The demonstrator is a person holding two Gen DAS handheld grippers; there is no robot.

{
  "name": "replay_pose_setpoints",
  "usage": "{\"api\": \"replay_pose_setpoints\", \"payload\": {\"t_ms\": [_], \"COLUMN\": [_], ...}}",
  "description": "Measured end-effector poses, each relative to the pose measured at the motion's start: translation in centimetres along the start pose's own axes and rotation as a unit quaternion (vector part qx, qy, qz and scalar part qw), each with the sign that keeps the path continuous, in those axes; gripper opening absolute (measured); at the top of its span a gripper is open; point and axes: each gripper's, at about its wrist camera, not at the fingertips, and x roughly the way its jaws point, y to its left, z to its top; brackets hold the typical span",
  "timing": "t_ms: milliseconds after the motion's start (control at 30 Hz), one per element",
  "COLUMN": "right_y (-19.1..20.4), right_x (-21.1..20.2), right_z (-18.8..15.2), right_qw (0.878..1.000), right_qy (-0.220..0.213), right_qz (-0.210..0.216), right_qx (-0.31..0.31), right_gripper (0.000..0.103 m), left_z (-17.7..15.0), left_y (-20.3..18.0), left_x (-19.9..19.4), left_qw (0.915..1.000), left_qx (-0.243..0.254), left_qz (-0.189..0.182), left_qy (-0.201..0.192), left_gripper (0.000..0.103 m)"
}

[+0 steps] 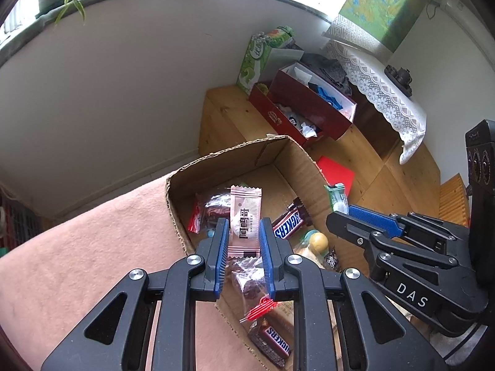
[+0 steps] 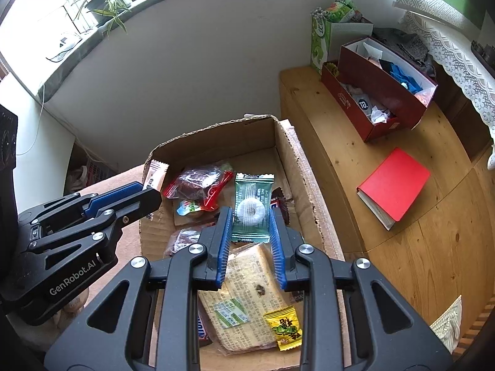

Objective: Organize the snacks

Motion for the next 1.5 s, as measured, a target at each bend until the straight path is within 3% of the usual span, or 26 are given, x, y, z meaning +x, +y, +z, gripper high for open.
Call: {"api": "replay_pose_setpoints", "payload": {"t_ms": [100, 267, 367, 400, 433, 500, 667, 833, 1500], "right_y": [-0.2, -0.2, -0.1, -0.1, -0.1, -0.3, -0.5, -0.8, 0.5], "right_x": [0.0, -0.1, -0.3, -0.5, -0.7, -1.0, -2.0, -3.1, -8.6], "right_z": [0.0, -0.1, -0.2, -0.2, -0.3, -0.4, -0.6, -1.1, -3.4], "right_qw": [1.000, 1.000, 1.000, 1.000, 1.000, 1.000, 0.999, 0.999, 0.997], "right_qy": [-0.001, -0.001, -0.005, -0.009, -0.012, -0.015, -0.024, -0.030, -0.062], "right_qz": [0.000, -0.002, -0.009, -0.011, -0.013, -0.017, -0.030, -0.038, -0.045], "right_qx": [0.001, 0.002, 0.002, 0.002, 0.003, 0.005, 0.009, 0.021, 0.030], "right_gripper": [0.025, 0.026, 0.043, 0.049, 0.050, 0.050, 0.069, 0.072, 0.075], "left_z": [0.1, 0.1, 0.0, 0.0, -0.1, -0.2, -0.4, -0.9, -2.6], "left_y": [-0.2, -0.2, -0.2, -0.2, -0.2, -0.2, -0.1, -0.4, -2.0], "left_x": [0.2, 0.2, 0.1, 0.0, -0.1, -0.2, -0.8, -1.9, -7.5], "left_qw": [1.0000, 0.9999, 0.9999, 0.9998, 0.9998, 0.9997, 0.9997, 0.9996, 0.9992], "left_qx": [0.001, 0.001, 0.001, 0.002, 0.003, 0.004, 0.002, 0.006, 0.021], "left_qz": [0.003, 0.010, 0.014, 0.017, 0.021, 0.022, 0.025, 0.029, 0.027], "left_qy": [0.001, 0.000, 0.002, 0.001, 0.000, 0.000, 0.000, -0.001, -0.022], "left_gripper": [0.021, 0.035, 0.042, 0.049, 0.052, 0.052, 0.052, 0.061, 0.061]}}
